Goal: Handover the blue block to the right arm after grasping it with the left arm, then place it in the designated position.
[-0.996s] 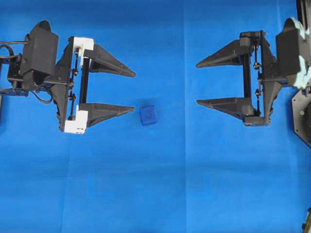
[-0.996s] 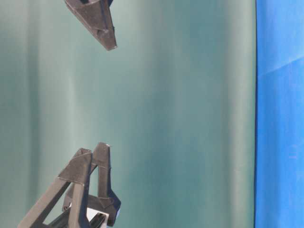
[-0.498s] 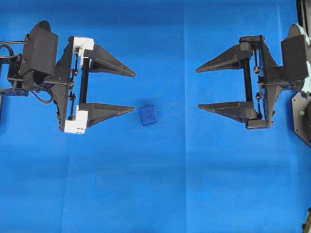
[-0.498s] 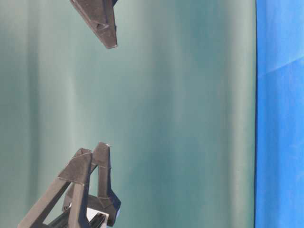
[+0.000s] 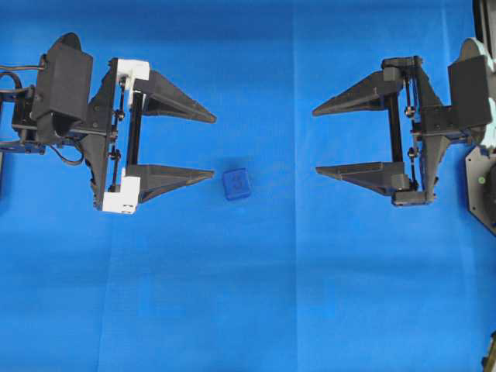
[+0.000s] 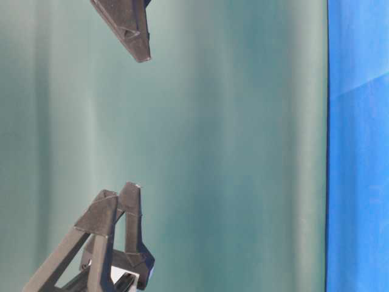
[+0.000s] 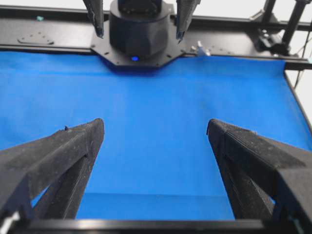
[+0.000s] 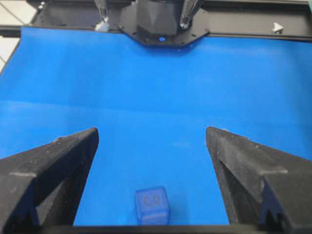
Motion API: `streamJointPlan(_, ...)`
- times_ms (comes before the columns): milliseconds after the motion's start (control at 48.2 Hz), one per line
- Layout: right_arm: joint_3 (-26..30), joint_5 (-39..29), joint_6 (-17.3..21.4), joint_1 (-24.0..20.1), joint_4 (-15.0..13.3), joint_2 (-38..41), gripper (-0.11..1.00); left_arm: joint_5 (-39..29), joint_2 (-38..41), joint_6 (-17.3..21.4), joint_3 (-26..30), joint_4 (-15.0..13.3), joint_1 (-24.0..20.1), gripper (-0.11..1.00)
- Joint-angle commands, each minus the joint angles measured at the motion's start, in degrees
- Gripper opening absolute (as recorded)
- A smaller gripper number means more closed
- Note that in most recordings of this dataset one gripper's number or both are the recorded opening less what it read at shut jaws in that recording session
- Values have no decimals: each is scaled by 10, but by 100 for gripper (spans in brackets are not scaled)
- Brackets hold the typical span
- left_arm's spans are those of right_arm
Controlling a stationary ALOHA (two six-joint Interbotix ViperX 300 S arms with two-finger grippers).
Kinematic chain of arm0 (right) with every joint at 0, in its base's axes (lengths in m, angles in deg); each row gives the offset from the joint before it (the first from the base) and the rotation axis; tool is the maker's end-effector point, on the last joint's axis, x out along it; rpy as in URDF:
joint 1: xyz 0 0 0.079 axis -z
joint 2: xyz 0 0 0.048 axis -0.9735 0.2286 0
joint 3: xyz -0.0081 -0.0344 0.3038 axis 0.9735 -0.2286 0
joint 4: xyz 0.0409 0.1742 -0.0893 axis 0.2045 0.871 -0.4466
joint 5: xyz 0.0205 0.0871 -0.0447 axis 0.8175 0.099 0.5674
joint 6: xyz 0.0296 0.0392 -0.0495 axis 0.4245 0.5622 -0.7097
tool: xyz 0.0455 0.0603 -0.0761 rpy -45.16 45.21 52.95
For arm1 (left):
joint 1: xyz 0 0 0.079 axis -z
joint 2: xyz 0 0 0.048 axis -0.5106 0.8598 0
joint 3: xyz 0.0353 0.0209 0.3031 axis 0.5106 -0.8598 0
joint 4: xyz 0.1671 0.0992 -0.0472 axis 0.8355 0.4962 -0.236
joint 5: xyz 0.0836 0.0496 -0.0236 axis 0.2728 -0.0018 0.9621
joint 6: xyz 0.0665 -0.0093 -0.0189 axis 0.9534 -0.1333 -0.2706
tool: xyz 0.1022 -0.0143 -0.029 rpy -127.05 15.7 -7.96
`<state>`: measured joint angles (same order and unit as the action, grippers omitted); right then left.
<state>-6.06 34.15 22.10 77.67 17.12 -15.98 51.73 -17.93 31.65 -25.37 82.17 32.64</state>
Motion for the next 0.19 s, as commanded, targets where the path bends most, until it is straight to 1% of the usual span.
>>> streamJointPlan(0, 7, 5, -1, 1, -1, -2, 79, 3, -9, 0, 14, 0, 2, 92)
streamJointPlan(166, 6, 5, -1, 1, -1, -2, 79, 3, -9, 0, 15, 0, 2, 92)
